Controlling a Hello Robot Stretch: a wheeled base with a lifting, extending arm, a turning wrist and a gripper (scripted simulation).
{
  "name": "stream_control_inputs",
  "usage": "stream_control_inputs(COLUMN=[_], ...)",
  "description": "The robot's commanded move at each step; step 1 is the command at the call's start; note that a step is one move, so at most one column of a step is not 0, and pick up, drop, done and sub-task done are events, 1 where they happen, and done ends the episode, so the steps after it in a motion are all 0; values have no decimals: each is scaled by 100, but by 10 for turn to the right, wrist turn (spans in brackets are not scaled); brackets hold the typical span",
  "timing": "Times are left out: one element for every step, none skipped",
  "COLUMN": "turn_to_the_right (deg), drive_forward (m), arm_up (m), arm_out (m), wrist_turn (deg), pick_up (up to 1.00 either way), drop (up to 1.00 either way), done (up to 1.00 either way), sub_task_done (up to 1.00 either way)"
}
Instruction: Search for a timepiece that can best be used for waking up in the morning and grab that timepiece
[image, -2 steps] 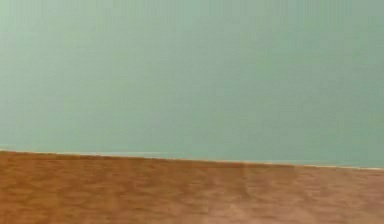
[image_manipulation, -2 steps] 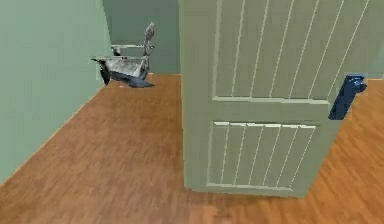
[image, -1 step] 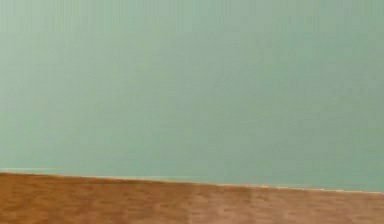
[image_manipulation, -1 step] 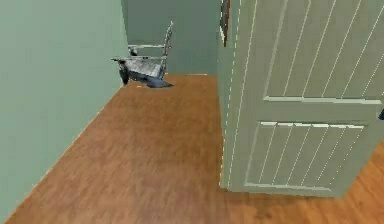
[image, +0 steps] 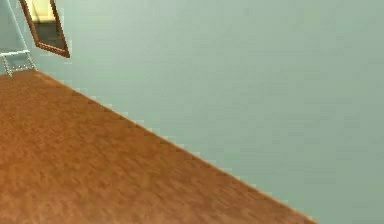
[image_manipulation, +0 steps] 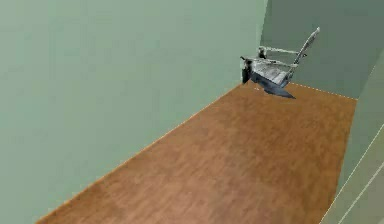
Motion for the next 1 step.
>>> stream_control_inputs(turn_to_the_right=[0], drive_forward=[45], arm_up=[0], arm_out=[0], wrist_turn=[0], pick_up=[0], drop=[0], done=[0], sub_task_done=[0])
